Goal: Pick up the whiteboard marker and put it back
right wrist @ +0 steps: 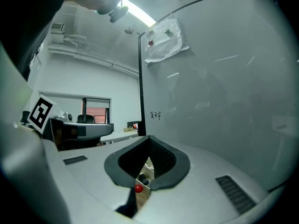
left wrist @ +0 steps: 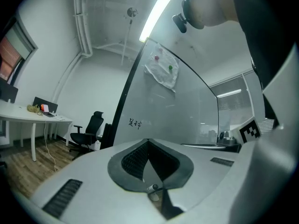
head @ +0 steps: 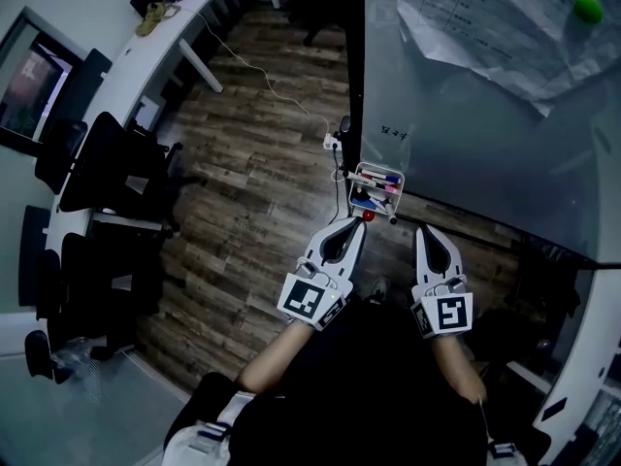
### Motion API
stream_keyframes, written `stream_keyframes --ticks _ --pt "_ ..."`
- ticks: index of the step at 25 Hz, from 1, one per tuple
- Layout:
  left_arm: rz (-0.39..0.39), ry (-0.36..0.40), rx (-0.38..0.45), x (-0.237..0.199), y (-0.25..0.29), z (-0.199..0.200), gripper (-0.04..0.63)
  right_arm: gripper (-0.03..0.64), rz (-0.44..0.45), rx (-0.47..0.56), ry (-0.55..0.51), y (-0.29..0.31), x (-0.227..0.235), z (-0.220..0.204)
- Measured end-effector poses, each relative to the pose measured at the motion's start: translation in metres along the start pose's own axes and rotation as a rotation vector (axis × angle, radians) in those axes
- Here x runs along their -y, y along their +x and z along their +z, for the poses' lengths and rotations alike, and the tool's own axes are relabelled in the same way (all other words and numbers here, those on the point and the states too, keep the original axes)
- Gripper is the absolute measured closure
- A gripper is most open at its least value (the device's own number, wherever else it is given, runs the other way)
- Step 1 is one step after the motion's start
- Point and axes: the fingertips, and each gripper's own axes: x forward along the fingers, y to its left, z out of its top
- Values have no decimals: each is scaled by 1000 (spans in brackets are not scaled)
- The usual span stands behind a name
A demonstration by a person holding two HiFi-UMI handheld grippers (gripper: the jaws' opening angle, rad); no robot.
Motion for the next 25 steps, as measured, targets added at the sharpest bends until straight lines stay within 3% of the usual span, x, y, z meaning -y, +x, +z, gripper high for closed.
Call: stream_keyframes --ticks 6,9,25 --pt "-4 11 -9 2 2 0 588 603 -18 -20 23 3 5 -1" --pt "-5 24 -7 1 1 1 587 603 -1 35 18 8 2 11" --pt "-27 9 11 3 7 6 588 603 -15 -19 -4 4 7 1"
